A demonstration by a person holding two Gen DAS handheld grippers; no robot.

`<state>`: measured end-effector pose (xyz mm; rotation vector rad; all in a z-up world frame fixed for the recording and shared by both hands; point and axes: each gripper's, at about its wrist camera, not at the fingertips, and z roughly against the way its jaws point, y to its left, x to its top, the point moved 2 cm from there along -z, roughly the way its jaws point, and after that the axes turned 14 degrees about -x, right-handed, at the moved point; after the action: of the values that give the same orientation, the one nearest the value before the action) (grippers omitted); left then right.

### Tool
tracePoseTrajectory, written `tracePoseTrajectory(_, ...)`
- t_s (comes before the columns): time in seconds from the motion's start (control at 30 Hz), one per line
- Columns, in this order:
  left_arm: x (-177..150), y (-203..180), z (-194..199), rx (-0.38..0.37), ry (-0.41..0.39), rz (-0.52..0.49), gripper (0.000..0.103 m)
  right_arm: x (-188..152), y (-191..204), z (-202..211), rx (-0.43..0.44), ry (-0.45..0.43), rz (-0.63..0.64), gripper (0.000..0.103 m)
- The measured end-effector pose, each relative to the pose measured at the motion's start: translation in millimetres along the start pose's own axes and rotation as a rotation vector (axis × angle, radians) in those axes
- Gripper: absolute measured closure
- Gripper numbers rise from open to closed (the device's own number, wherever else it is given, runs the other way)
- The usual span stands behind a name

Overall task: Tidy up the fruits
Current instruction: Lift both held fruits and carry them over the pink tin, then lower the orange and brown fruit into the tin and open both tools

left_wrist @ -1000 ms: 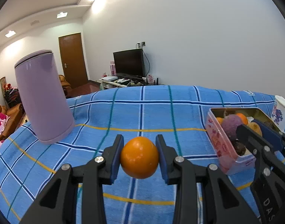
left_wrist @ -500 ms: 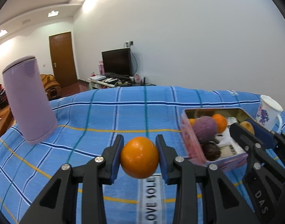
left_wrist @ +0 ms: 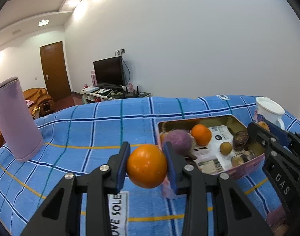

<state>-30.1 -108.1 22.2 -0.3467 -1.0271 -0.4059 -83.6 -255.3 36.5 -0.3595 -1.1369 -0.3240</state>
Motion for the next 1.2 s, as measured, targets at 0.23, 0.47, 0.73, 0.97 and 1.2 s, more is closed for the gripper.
tracePoseTrajectory(0.23,3.8,-23.5,-9.6,-0.036,0.009,-0.017,0.066,1.9,-17.0,0.9,-0.017,-0.008,-0.006,0.076)
tracePoseTrajectory(0.47,12.9,-47.3,-23.1,-0.081,0.011,-0.024,0.066,7.8,-37.7,-1.8,-0.053,-0.006,-0.049,0.076)
tracePoseTrajectory(0.73,19.1,-63.3,-41.7,-0.125,0.014,-0.004,0.066,11.6,-51.5,-12.5,-0.061,0.047,-0.099,0.075)
tracePoseTrajectory(0.97,20.6,-61.9,-52.7,-0.155,0.0,0.025,0.066,25.7,-42.5,-31.4,-0.018,0.093,-0.084,0.075)
tracePoseTrajectory(1.2,16.5,-56.3,-65.6,-0.16,0.025,0.04,0.066,21.5,-32.5,-63.2,-0.005,0.138,-0.083,0.075)
